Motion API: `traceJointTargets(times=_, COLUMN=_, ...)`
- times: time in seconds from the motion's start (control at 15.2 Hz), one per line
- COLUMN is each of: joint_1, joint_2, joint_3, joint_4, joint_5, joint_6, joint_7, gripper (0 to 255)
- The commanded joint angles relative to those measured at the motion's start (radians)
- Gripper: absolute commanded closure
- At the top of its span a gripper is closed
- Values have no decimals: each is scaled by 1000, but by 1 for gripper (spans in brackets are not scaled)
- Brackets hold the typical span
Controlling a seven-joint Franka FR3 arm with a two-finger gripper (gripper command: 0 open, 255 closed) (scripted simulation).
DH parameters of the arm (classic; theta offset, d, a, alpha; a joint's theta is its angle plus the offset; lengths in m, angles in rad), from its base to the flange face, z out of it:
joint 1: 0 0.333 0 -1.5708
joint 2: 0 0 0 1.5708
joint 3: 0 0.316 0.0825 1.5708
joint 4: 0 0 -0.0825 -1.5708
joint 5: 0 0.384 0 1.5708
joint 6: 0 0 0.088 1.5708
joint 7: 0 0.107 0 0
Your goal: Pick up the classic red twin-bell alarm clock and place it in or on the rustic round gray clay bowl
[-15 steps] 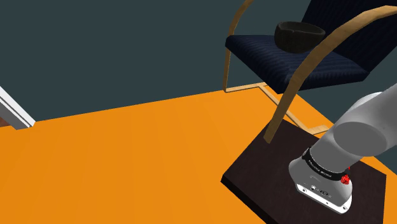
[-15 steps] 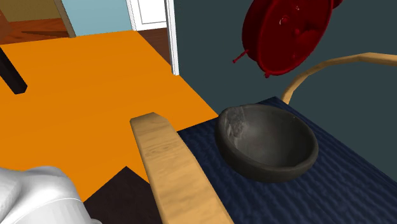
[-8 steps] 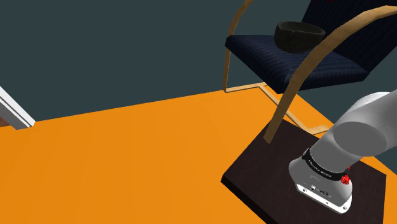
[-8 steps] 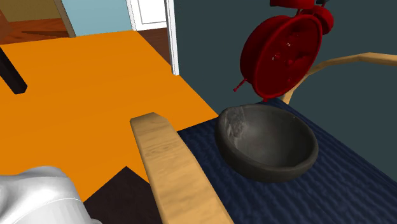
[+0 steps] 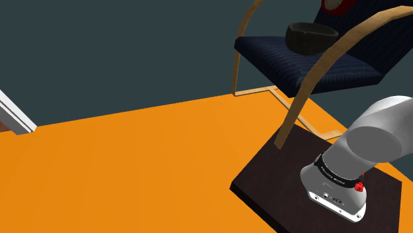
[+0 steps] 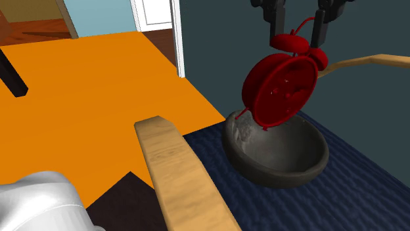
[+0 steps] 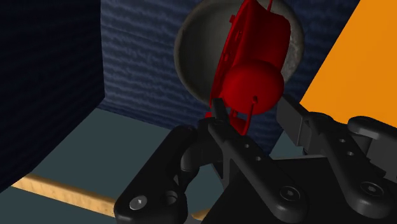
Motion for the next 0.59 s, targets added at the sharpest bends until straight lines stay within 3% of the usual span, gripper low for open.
traceJointTargets(times=0.0, joint_1=-1, joint_2=-18, joint_3=0, joint_4=-47, joint_5=-3, joint_6=29, joint_7=6, gripper=255)
traceJointTargets(times=0.33, joint_1=-6, joint_2=-67, joint_3=0, joint_4=-168, joint_5=-11, joint_6=101, joint_7=22, gripper=255)
traceJointTargets(times=0.53, joint_1=-6, joint_2=-67, joint_3=-1, joint_4=-168, joint_5=-11, joint_6=101, joint_7=22, gripper=255)
